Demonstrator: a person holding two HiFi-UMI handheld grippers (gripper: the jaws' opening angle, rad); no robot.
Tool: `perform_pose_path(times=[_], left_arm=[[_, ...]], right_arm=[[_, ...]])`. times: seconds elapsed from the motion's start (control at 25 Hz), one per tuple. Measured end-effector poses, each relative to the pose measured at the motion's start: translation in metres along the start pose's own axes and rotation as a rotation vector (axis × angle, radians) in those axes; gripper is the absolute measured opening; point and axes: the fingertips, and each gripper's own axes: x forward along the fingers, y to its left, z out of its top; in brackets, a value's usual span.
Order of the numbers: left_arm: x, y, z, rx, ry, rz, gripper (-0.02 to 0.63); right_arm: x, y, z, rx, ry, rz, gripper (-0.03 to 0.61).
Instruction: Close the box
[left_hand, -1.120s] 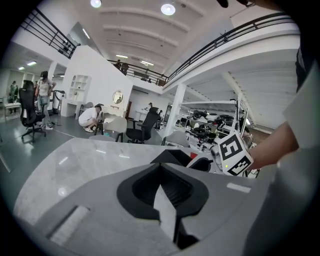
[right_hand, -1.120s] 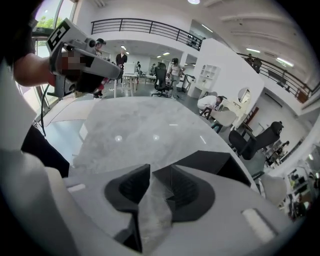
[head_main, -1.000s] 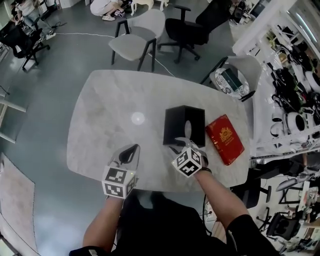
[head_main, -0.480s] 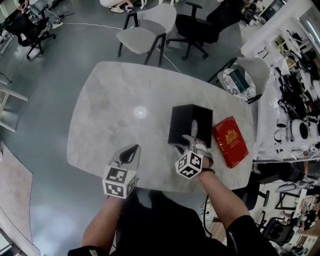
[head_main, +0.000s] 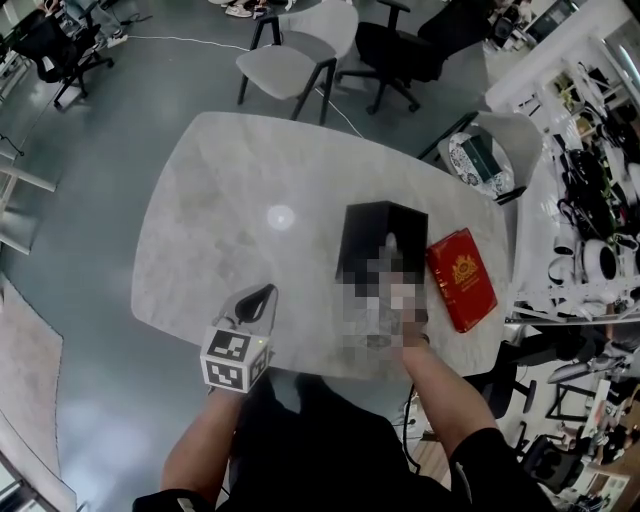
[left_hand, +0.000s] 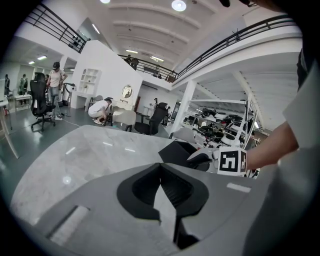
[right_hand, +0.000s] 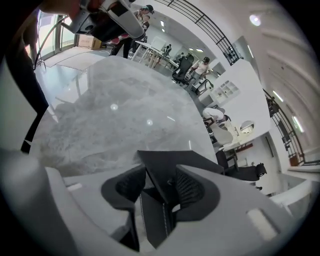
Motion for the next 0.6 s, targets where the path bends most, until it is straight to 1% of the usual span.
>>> perform_pose_path(times=[0.2,0.32,0.44,0.6], left_arm=[[-0.004,0.001,-0.001,-0.006,0.002,0.010,0.009],[-0.004,0.002,-0.002,-0.007,0.007,0.012,0.009],[0.002,0.001,-0.006,-0.010,0.027,0.005,0.009],[0.022,-0.007,-0.010,0.011,0.062,-0.006,0.011]], right_arm=[[-0.004,-0.006,0.003,0.066,-0.040,-0.006,0.181],[-0.007,-0.013,0.005,0.141,-0.070,-0.014,0.166],[-0.012,-0.020,0.008,0.205,-0.093,-0.018,0.164],[-0.017,-0.023,0.007,0.238,-0.120,-0.023,0.164]])
